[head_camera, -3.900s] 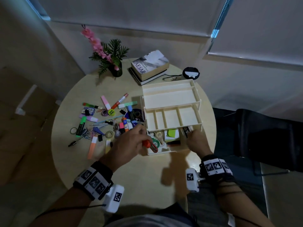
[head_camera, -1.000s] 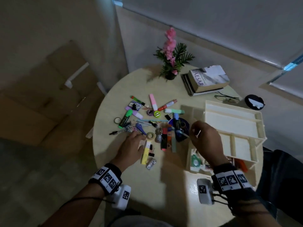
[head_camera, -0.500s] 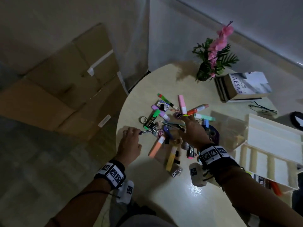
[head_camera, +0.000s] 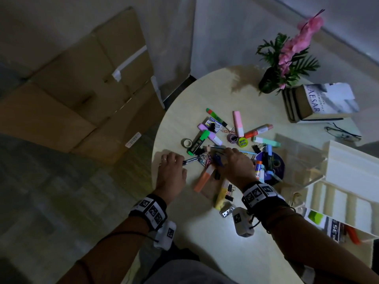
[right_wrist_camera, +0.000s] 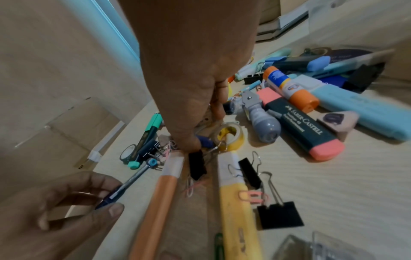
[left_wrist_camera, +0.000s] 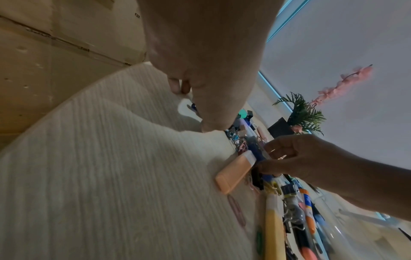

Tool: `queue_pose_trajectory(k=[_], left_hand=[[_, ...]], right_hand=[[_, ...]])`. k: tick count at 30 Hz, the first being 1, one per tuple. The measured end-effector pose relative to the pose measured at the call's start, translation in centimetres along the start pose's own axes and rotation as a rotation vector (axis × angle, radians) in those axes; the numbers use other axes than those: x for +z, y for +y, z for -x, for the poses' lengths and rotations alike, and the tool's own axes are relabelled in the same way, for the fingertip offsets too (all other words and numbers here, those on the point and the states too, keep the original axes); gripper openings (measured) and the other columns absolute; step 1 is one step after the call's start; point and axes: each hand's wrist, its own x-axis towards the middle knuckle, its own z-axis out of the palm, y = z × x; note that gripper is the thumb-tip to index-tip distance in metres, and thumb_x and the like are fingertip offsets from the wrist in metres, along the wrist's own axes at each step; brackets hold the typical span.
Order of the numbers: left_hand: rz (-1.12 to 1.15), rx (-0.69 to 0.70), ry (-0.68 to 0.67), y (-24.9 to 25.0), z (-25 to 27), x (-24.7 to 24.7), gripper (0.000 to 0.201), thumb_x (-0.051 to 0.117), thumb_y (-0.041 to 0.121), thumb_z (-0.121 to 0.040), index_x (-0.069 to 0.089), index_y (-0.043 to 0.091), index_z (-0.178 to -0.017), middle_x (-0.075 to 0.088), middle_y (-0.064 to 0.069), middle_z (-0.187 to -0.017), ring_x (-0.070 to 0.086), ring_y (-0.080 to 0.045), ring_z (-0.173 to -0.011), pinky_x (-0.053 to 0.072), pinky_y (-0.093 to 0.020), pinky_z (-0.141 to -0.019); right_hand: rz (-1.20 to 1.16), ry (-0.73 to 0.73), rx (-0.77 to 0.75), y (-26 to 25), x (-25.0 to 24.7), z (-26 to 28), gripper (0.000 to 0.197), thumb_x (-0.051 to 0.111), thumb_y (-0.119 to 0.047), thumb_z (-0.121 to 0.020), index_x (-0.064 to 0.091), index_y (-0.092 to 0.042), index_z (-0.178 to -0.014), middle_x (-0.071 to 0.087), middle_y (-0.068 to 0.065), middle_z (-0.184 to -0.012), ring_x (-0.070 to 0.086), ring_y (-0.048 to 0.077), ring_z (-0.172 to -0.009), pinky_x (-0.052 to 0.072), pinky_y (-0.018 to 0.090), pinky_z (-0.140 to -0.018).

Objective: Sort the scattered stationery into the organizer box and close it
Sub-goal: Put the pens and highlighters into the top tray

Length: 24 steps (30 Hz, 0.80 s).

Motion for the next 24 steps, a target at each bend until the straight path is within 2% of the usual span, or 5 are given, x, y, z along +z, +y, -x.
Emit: queue_pose_trajectory(k=[6, 11, 16, 20, 24], left_hand=[[0.042, -0.039, 0.003, 0.2, -0.7, -0.2, 0.033, 0.069, 0.04, -0.092, 0.059, 0.022, -0.119, 0.05, -0.006, -0.127, 0.045, -0.028, -0.118, 0.051, -0.042, -0.092], [0.172, -0.004, 0.09, 0.9, -2.8, -1.6, 0.036, 0.066, 0.047, -0.093, 0.06, 0.02, -0.115, 0.055, -0.006, -0.117, 0.055, -0.028, -0.106, 0.052, -0.045, -0.083], [0.132, 0.058, 0.112, 3.0, -6.4, -2.8, 0.027, 0.065, 0.046, -0.093, 0.062, 0.022, -0.107, 0.056, -0.004, -0.111, 0.055, -0.027, -0.104, 0.049, -0.044, -0.084], [0.062, 0.043, 0.047, 3.8, -8.7, -2.8, 0.028, 0.063, 0.047, -0.095, 0.07, 0.022, -0.103, 0.059, -0.005, -0.113, 0.055, -0.028, -0.11, 0.048, -0.046, -0.093], [0.047, 0.027, 0.035, 4.3, -9.1, -2.8, 0.029, 0.067, 0.045, -0.093, 0.068, 0.019, -0.106, 0.059, -0.008, -0.114, 0.056, -0.03, -0.112, 0.048, -0.048, -0.094]], right_hand=[[-0.197, 0.094, 0.053, 0.6, -0.3, 1.5, 0.057, 0.073, -0.068, -0.079, 0.07, -0.017, -0.105, 0.076, 0.005, -0.09, 0.07, 0.03, -0.08, 0.059, 0.039, -0.073], [-1.027, -0.058, 0.389, 1.4, -2.0, 3.8, 0.043, 0.045, -0.057, -0.092, 0.069, -0.021, -0.087, 0.064, 0.002, -0.079, 0.057, 0.025, -0.076, 0.042, 0.034, -0.068], [-1.407, -0.183, 0.547, 3.2, -3.2, 7.0, 0.053, 0.047, -0.059, -0.095, 0.067, -0.011, -0.107, 0.052, 0.01, -0.08, 0.041, 0.028, -0.079, 0.031, 0.043, -0.069], [-1.504, -0.151, 0.463, 3.9, -4.6, 9.5, 0.042, 0.049, -0.055, -0.105, 0.079, -0.025, -0.102, 0.057, 0.015, -0.083, 0.051, 0.028, -0.078, 0.041, 0.045, -0.077], [-1.452, -0.134, 0.393, 4.6, -5.1, 12.1, 0.065, 0.048, -0.062, -0.104, 0.069, -0.003, -0.119, 0.061, 0.041, -0.106, 0.06, 0.033, -0.086, 0.049, 0.046, -0.081]])
